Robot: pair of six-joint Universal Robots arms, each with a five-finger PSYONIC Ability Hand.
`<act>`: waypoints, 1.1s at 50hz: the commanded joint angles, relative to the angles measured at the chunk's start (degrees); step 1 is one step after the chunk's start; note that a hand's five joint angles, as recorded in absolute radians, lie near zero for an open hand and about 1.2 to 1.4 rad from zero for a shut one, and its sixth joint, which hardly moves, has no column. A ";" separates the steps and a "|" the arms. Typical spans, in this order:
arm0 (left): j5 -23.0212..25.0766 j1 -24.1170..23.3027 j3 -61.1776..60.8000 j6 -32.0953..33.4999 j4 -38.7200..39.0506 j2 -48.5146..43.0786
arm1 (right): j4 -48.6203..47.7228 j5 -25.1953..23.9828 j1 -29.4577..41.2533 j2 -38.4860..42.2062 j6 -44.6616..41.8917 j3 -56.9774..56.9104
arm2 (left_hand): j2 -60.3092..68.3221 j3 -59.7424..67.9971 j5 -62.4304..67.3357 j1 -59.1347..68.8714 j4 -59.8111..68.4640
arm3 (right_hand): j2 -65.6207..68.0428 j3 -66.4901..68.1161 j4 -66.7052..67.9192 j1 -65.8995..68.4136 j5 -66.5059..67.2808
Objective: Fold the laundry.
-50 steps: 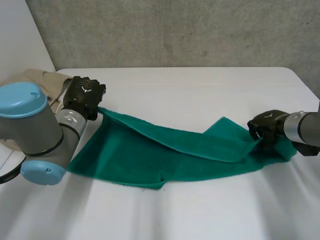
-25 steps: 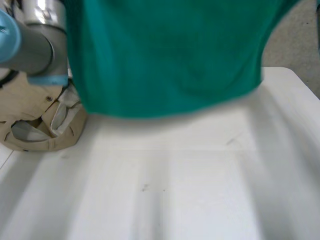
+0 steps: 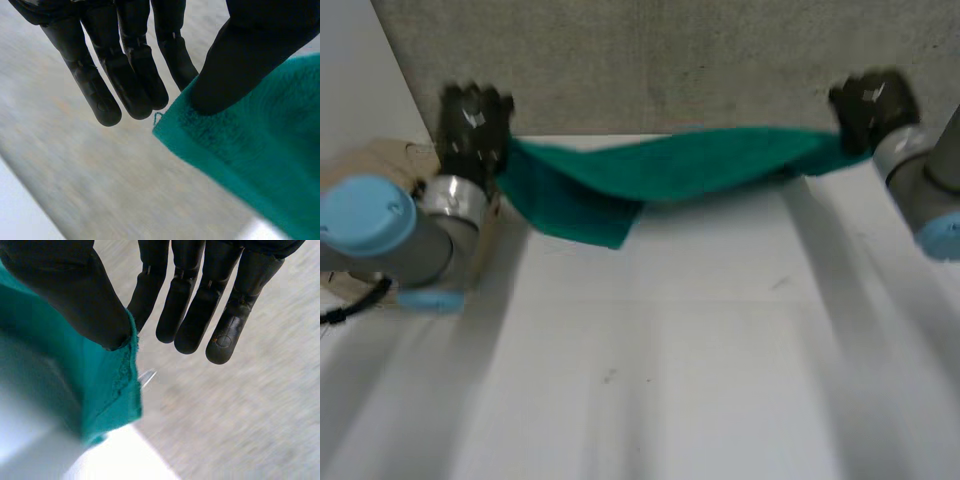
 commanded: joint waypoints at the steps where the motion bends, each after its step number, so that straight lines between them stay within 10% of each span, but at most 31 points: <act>1: 4.27 -0.85 -8.30 0.41 -2.53 -0.32 | 1.52 -3.11 -0.81 0.08 -4.57 14.27 | 10.74 10.39 14.32 14.32 11.06 | 12.42 12.24 11.86 23.19 12.75; 28: 3.66 -1.02 -10.94 6.28 -53.34 35.20 | 47.32 -5.93 -9.07 -24.99 -26.28 13.76 | 10.74 10.39 14.32 14.32 11.06 | 12.42 12.24 11.86 23.19 12.75; 47: -5.04 -2.34 19.44 9.64 -49.75 -2.94 | 38.55 -0.84 -2.67 2.61 -18.92 -7.90 | 10.74 10.39 14.32 14.32 11.06 | 12.42 12.24 11.86 23.19 12.75; 55: -5.48 -2.34 33.87 9.64 -23.93 -4.89 | 18.81 2.41 0.76 5.00 -9.87 -30.59 | 10.74 10.39 14.32 14.32 11.06 | 12.42 12.24 11.86 23.19 12.75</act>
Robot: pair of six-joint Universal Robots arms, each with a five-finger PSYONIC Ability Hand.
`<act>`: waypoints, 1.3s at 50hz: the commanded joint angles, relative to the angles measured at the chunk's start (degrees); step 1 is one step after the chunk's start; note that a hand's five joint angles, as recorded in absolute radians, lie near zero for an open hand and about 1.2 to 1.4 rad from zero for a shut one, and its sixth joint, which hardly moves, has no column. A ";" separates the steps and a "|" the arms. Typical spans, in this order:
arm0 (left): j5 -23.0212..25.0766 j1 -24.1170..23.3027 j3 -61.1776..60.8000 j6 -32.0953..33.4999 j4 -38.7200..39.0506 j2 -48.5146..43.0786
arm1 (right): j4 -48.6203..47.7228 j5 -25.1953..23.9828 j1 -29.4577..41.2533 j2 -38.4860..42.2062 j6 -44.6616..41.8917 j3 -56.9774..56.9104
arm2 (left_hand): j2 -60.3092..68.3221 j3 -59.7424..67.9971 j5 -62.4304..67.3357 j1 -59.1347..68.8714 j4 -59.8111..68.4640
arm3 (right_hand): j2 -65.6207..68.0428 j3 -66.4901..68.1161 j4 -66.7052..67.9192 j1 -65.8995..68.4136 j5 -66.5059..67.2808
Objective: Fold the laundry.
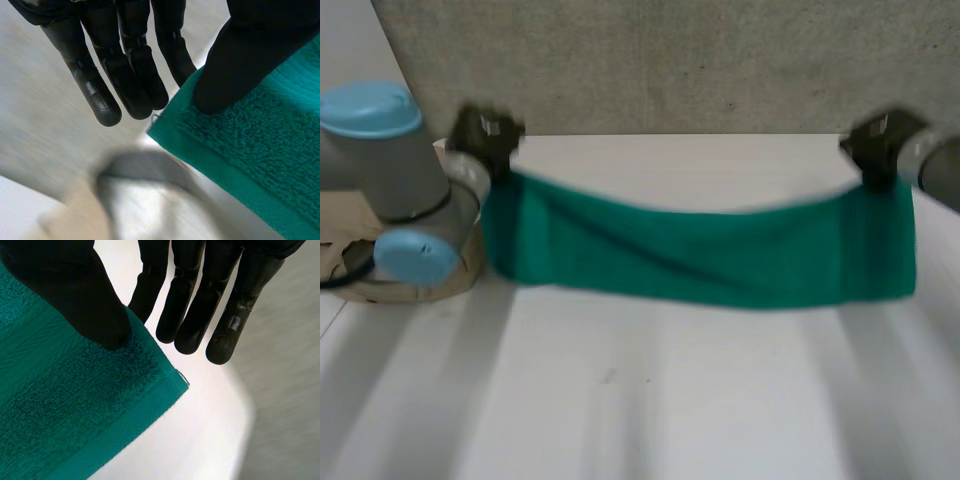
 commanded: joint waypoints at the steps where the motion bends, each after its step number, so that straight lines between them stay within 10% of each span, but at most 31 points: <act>1: -0.40 0.06 11.05 -0.06 26.91 0.15 | -19.53 2.86 3.03 0.95 8.31 -18.64 | 10.74 10.39 14.32 14.33 11.06 | 12.42 12.24 11.84 23.19 12.73; 7: -0.05 0.06 10.53 -0.94 40.85 4.45 | -33.44 4.19 3.74 -4.76 11.66 -17.07 | 10.74 10.39 14.32 14.33 11.06 | 12.42 12.24 11.84 23.19 12.73; 35: 4.00 0.15 -36.83 -5.51 38.49 5.60 | -29.51 -3.46 4.01 -7.05 4.56 31.61 | 10.74 10.39 14.32 14.33 11.06 | 12.42 12.24 11.84 23.19 12.73; 50: 4.17 1.64 -50.46 1.88 12.22 27.30 | -10.76 -8.20 -7.42 -20.58 -6.45 45.77 | 10.74 10.39 14.32 14.33 11.06 | 12.42 12.24 11.84 23.19 12.73; 55: 4.00 -0.11 -49.07 1.70 11.42 29.86 | -19.53 -10.84 -7.60 -21.03 3.44 48.85 | 10.74 10.39 14.32 14.33 11.06 | -48.13 -48.31 -48.71 -37.36 -47.83; 65: 3.56 -7.58 -41.42 -2.51 11.33 31.26 | -32.82 -11.37 -0.40 -21.11 34.75 53.69 | 10.74 10.39 14.32 14.33 11.06 | -57.58 -57.76 -58.16 -46.81 -57.27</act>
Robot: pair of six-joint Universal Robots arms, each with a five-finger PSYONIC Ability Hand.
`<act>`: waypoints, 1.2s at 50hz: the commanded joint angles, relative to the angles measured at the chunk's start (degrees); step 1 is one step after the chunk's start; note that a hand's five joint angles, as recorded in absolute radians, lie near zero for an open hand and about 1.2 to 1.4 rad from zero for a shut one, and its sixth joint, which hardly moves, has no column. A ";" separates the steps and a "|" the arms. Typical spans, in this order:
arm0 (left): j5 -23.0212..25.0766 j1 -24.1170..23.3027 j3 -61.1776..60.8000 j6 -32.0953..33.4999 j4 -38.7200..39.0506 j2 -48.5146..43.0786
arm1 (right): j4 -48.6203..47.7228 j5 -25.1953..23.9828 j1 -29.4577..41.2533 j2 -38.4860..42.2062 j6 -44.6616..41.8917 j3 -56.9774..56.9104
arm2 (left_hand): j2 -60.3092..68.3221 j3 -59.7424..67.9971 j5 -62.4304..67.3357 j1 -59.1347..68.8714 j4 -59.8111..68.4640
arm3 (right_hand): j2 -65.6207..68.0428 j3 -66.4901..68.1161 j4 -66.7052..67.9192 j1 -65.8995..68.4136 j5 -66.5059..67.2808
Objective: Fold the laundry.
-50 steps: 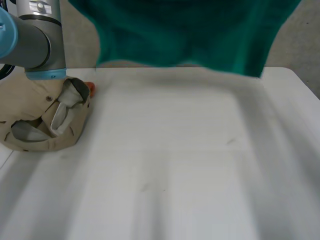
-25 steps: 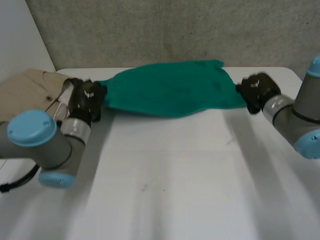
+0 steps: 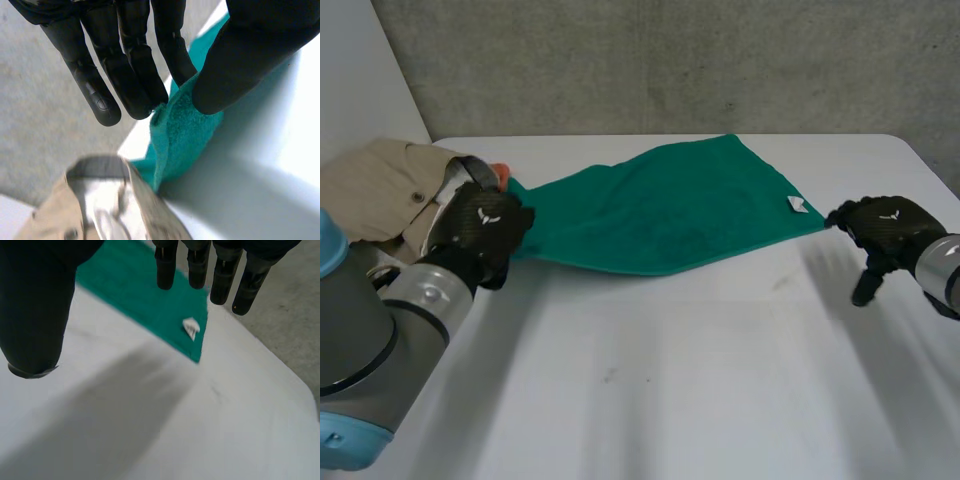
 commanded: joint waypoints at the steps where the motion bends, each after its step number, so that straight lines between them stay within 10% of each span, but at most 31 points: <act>1: -0.27 -4.69 5.64 -4.06 0.53 0.83 | -9.09 -0.04 8.65 0.36 23.10 2.97 | 10.74 10.39 14.32 14.33 11.06 | -2.90 -2.52 -3.77 -1.88 -4.11; 15: -0.71 -9.61 13.73 -6.26 0.09 3.73 | -17.71 5.40 27.57 10.55 35.97 -7.12 | 10.74 10.39 14.32 14.33 11.06 | -2.90 -2.52 -3.77 -1.88 -4.11; 35: -0.80 -9.88 13.38 -7.75 -0.09 10.14 | -17.10 17.18 29.24 34.29 35.62 -35.95 | 10.74 10.39 14.32 14.33 11.06 | -2.83 -2.44 -3.70 -1.81 -4.03; 46: -0.80 -7.94 13.20 -8.72 -0.17 12.25 | -11.48 16.92 19.40 38.86 27.45 -42.98 | 10.74 10.39 14.32 14.33 11.06 | 28.59 28.98 27.72 29.61 27.39; 50: -0.80 -6.54 13.11 -9.07 -0.09 12.17 | -5.95 16.92 15.81 39.48 24.55 -45.62 | 10.74 10.39 14.32 14.33 11.06 | 67.01 67.40 66.14 68.03 65.81; 60: -0.71 -1.62 11.89 -11.01 -0.26 12.08 | 0.74 9.55 3.50 24.02 18.58 -38.69 | 10.74 10.39 14.32 14.33 11.06 | 67.10 67.48 66.23 68.12 65.89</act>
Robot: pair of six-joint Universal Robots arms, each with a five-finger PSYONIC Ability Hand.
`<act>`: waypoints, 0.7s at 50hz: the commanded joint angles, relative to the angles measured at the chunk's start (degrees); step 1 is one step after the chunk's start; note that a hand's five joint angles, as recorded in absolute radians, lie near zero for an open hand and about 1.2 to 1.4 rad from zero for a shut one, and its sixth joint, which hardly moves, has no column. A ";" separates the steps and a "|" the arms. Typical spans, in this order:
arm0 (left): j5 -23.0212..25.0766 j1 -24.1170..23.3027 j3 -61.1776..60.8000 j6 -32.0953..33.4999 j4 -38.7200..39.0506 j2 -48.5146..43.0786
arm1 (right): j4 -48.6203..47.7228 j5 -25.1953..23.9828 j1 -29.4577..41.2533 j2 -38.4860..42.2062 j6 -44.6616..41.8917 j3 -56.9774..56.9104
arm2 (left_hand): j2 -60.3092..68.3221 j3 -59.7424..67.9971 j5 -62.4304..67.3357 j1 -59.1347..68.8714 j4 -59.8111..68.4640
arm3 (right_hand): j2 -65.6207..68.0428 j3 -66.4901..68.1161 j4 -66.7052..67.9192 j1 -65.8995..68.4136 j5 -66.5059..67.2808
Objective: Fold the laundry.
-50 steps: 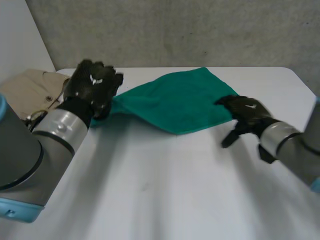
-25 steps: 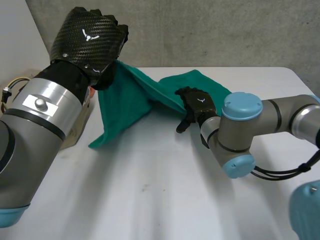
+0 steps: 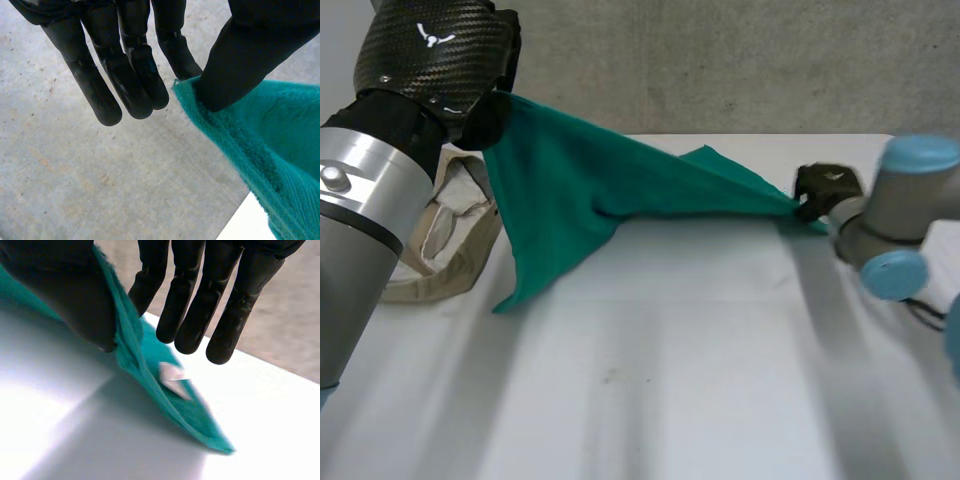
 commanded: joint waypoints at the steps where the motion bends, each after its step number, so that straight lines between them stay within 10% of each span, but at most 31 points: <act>1: 0.29 4.87 -1.94 -1.23 -0.05 -0.11 | 5.10 -10.03 -11.69 -16.31 -9.06 8.67 | 10.74 10.39 14.32 14.33 11.06 | 12.47 12.23 11.86 22.94 13.64; 15: 0.47 6.11 -8.45 -1.06 -4.52 -0.20 | 35.39 -16.30 -26.46 -41.54 -48.18 23.27 | 10.74 10.39 14.32 14.33 11.06 | 12.47 12.23 11.86 22.94 13.64; 35: 0.12 6.29 -10.65 -0.53 -14.73 -11.79 | 40.53 -15.69 -27.54 -37.80 -53.40 27.77 | 10.74 10.39 14.32 14.33 11.06 | 12.47 12.23 11.86 22.94 13.64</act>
